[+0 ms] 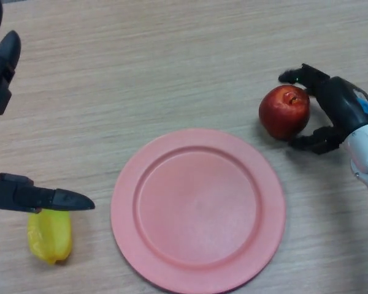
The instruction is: Pick up the red apple and place it on the plate
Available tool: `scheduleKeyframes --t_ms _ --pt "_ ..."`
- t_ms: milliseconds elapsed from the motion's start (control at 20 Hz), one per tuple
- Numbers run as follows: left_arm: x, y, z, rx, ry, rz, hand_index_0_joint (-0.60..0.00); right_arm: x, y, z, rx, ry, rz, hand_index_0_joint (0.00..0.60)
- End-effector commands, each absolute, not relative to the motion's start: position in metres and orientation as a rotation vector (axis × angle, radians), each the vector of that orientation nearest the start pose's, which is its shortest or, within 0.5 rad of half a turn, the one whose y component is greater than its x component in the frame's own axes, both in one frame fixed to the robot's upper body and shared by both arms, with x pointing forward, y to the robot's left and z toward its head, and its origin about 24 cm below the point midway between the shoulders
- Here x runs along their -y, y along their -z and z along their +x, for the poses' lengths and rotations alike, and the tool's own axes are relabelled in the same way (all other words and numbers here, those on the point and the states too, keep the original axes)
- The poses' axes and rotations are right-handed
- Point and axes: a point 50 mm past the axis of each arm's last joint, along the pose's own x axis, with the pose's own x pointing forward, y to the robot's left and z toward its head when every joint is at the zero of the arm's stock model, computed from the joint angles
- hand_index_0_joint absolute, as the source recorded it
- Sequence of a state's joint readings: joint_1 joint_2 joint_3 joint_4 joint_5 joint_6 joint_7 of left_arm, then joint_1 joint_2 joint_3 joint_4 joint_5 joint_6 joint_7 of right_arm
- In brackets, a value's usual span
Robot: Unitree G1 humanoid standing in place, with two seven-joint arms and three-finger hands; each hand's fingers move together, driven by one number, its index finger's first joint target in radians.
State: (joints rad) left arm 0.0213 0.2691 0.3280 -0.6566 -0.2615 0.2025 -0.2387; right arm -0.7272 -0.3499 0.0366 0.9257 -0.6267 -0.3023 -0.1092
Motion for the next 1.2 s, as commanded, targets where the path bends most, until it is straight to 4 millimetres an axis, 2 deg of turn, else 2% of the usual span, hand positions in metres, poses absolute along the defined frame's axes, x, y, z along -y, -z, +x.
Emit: scheduleKeyframes --t_ms 50,250,350,400,600,650,800,850,950,1000,1050,1100,1200 --pt "-0.229 -0.216 0.196 0.682 0.047 0.247 0.000 0.199 -0.147 0.382 0.350 0.070 -0.903 0.600" --pt "-0.230 -0.219 0.201 0.662 0.044 0.197 0.000 0.185 -0.148 0.376 0.381 0.066 -0.851 0.600" --pt "-0.229 -0.219 0.201 0.661 0.048 0.193 0.000 0.174 -0.156 0.364 0.434 0.033 -0.845 0.600" --pt "-0.229 -0.217 0.201 0.663 0.047 0.192 0.000 0.165 -0.160 0.353 0.464 -0.005 -0.845 0.600" --pt "-0.232 -0.217 0.202 0.664 0.043 0.182 0.000 0.121 -0.146 0.310 0.446 -0.192 -0.813 0.600" --pt "-0.231 -0.216 0.202 0.662 0.044 0.183 0.000 0.114 -0.143 0.305 0.440 -0.219 -0.828 0.600" --pt "-0.228 -0.217 0.203 0.631 0.080 0.198 0.000 0.093 -0.128 0.294 0.539 -0.252 -1.014 0.600" --pt "-0.229 -0.220 0.204 0.631 0.087 0.204 0.000 0.090 -0.126 0.292 0.535 -0.261 -1.014 0.600" --pt "-0.229 -0.222 0.205 0.633 0.094 0.213 0.000 0.087 -0.123 0.290 0.523 -0.274 -1.010 0.400" --pt "-0.229 -0.223 0.205 0.637 0.101 0.227 0.000 0.083 -0.121 0.288 0.508 -0.287 -1.004 0.250" --pt "-0.228 -0.223 0.206 0.637 0.108 0.241 0.000 0.081 -0.121 0.286 0.504 -0.296 -0.995 0.150" --pt "-0.224 -0.222 0.206 0.640 0.126 0.292 0.000 0.077 -0.126 0.282 0.540 -0.307 -0.964 0.002" --pt "-0.222 -0.221 0.203 0.626 0.152 0.303 0.000 0.079 -0.141 0.280 0.589 -0.304 -0.929 0.000"
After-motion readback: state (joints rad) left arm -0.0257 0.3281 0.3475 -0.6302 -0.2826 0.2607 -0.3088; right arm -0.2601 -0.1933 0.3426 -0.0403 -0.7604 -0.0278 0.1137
